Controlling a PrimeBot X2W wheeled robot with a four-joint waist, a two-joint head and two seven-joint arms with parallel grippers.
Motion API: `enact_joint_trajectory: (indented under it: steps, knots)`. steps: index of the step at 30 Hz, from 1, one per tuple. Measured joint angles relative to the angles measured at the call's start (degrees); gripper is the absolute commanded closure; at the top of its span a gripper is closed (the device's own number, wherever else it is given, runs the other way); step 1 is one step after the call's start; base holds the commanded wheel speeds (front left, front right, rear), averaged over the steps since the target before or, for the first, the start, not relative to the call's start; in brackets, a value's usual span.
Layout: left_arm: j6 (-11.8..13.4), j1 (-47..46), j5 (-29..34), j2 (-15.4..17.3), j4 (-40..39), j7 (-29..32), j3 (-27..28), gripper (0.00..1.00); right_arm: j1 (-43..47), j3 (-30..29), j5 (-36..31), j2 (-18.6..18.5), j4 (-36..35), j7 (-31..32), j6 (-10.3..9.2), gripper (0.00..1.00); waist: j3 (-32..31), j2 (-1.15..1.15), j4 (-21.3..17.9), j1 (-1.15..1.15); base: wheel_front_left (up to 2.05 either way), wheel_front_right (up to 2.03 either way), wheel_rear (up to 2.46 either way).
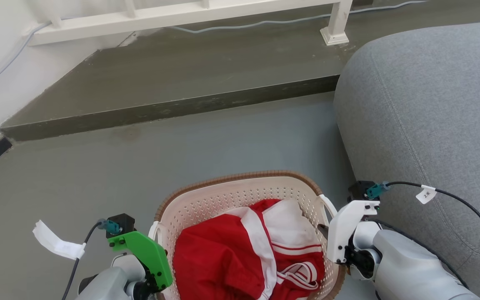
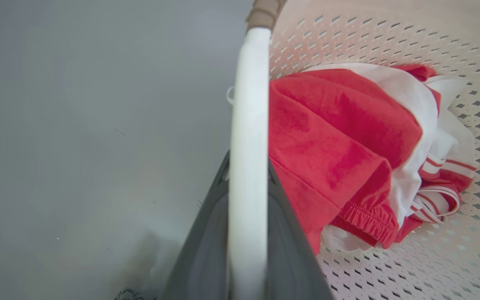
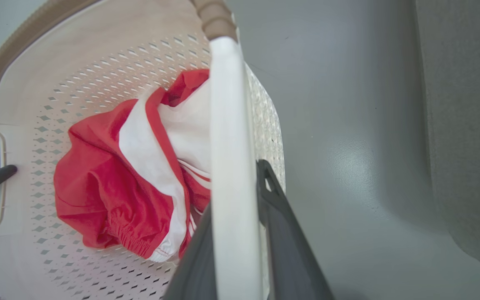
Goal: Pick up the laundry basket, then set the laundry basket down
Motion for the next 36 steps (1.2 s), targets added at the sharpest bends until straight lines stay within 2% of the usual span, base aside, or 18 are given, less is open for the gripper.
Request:
enact_joint_trajectory:
  steps: [15,36]
  knots:
    - [0.43,-2.10,0.02,0.01,0.12,-1.87,-0.65,1.00,-1.57,0.36,1.02,-0.01,0.02,-1.44,-0.51,1.00,1.99,0.00,0.35,0.00,0.00,0.00,0.00]
    - [0.46,-8.84,0.92,0.25,0.43,-8.42,-0.02,1.00,-8.03,0.20,1.60,-0.09,-1.03,-6.04,-2.11,1.00,11.66,0.00,1.28,0.01,0.00,0.00,0.00]
